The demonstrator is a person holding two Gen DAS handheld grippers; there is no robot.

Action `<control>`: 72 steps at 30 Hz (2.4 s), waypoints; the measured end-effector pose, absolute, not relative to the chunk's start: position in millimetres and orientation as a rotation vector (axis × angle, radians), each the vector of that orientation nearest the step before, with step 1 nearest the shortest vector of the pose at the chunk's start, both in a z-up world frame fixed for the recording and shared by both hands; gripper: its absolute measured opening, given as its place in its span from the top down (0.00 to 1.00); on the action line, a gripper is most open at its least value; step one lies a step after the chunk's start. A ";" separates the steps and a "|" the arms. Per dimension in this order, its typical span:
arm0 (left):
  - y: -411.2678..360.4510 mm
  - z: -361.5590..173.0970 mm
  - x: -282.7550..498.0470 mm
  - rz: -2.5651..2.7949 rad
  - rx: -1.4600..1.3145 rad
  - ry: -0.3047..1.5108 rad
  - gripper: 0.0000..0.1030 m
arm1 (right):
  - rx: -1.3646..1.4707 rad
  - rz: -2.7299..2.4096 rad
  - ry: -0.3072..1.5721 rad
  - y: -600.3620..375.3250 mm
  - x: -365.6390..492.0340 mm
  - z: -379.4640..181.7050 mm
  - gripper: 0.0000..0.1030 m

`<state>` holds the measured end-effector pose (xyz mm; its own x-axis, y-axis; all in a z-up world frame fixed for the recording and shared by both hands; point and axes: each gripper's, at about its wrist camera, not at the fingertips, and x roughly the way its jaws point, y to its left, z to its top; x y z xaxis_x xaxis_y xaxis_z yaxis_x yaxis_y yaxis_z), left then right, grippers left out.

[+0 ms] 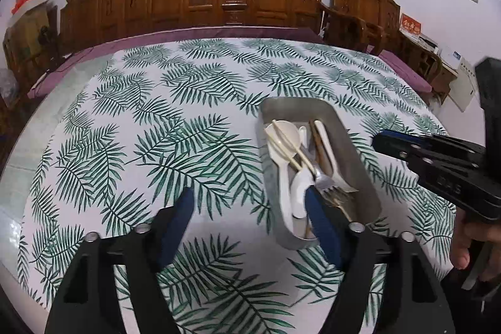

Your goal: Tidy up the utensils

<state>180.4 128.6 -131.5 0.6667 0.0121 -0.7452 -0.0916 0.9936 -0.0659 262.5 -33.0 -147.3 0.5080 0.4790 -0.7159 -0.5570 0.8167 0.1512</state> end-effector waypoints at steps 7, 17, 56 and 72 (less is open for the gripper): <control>108.6 -112.9 165.6 0.037 -0.118 0.801 0.07 | -0.088 0.557 0.751 -91.3 228.1 -123.6 0.31; 60.9 -82.1 138.5 -0.007 -0.073 0.744 0.07 | -0.046 0.438 0.669 -172.7 185.4 -89.0 0.02; -4.0 15.7 33.5 -0.069 -0.022 0.465 0.07 | -0.010 0.534 0.430 -205.0 82.1 -5.7 0.02; -2.2 13.8 34.3 -0.067 -0.033 0.469 0.07 | -0.006 0.537 0.434 -206.9 82.4 -7.9 0.02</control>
